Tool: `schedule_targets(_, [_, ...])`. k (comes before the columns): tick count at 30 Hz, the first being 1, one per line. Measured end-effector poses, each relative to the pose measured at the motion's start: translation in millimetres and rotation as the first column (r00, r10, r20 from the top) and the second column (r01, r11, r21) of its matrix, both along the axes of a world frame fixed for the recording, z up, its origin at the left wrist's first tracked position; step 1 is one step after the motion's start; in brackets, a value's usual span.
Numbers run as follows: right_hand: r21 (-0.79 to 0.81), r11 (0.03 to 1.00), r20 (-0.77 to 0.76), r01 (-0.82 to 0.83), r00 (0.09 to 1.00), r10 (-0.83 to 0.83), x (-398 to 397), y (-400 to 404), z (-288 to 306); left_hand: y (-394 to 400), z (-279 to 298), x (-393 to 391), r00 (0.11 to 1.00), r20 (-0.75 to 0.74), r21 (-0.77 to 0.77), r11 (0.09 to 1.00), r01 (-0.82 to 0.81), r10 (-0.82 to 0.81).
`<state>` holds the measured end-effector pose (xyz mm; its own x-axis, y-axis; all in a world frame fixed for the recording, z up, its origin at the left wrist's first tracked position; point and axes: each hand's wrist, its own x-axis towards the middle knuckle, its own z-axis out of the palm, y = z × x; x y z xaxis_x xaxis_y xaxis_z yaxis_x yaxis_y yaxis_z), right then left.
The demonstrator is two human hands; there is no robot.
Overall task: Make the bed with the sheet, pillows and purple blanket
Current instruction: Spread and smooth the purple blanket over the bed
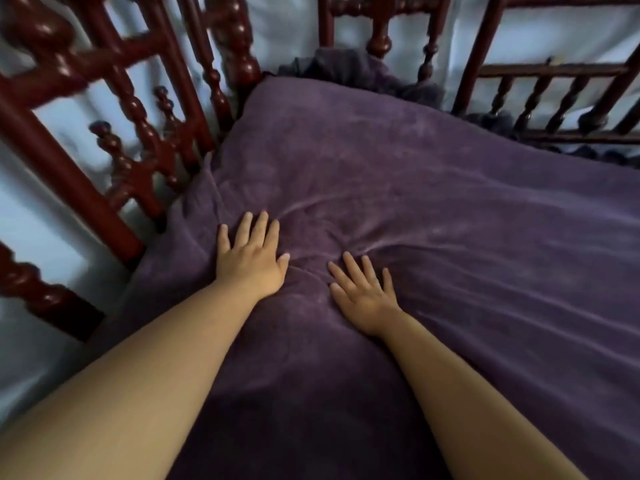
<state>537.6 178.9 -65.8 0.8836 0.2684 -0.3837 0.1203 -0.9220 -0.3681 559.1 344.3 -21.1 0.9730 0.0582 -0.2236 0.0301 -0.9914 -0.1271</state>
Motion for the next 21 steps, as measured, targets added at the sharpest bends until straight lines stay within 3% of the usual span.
schedule_targets(5, [-0.027, 0.999, 0.022, 0.027, 0.999, -0.027, 3.8, -0.5, -14.0, -15.8, 3.7, -10.7, 1.000, -0.009, -0.043, 0.999, 0.007, -0.008])
schedule_targets(10, [-0.058, 0.998, 0.032, 0.038, 0.999, -0.036, 2.9, 1.7, -14.5, -13.9, 9.1, -75.4, 0.977, -0.033, -0.154, 0.967, 0.204, -0.212])
schedule_targets(14, [-0.053, 0.997, 0.107, 0.048, 0.993, -0.042, -7.1, 0.1, -13.1, -6.7, -18.8, -83.6, 0.973, -0.150, -0.047, 0.984, 0.169, -0.174])
schedule_targets(16, [-0.014, 0.998, 0.150, 0.061, 0.987, -0.058, -21.0, -4.3, -11.2, -15.2, -33.3, -81.0, 0.980, -0.137, 0.004, 0.989, 0.148, -0.146])
schedule_targets(21, [0.019, 0.997, 0.159, 0.078, 0.984, -0.081, -83.0, -20.8, -13.3, -48.7, -42.3, -78.6, 0.992, -0.094, 0.379, 0.918, 0.114, -0.085])
